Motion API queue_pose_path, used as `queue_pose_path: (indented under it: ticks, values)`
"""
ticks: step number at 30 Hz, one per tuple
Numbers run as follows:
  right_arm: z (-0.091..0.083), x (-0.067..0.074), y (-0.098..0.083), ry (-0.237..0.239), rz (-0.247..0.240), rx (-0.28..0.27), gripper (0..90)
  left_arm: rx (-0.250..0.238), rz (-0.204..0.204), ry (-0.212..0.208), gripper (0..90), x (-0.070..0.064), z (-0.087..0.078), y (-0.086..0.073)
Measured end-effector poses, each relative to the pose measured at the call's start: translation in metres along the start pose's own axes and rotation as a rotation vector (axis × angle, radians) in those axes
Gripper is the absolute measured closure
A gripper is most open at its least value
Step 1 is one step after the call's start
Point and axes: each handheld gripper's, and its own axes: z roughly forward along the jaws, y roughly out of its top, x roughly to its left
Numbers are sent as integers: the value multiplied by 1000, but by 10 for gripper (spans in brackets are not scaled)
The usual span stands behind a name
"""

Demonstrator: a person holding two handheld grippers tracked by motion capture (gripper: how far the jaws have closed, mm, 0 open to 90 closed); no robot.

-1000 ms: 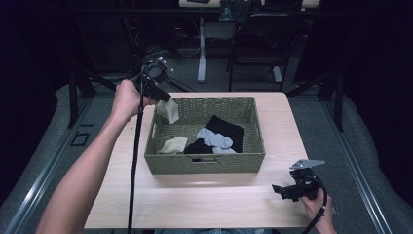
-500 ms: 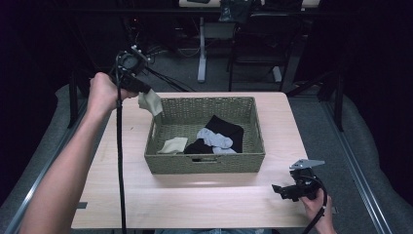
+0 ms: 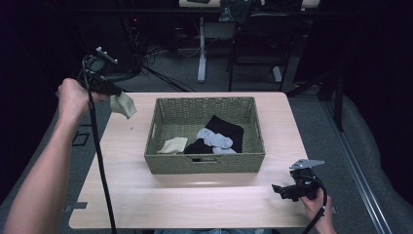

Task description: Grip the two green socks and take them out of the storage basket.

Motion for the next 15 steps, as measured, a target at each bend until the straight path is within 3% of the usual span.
queue_pose_path:
  ticks: [7,15]
  values:
    - [0,0,0,-1,2,3,59,25,-62,11,881,22,15,-24]
    - [0,0,0,-5,1,-1,60,60,-93,8,881,32,35,-44]
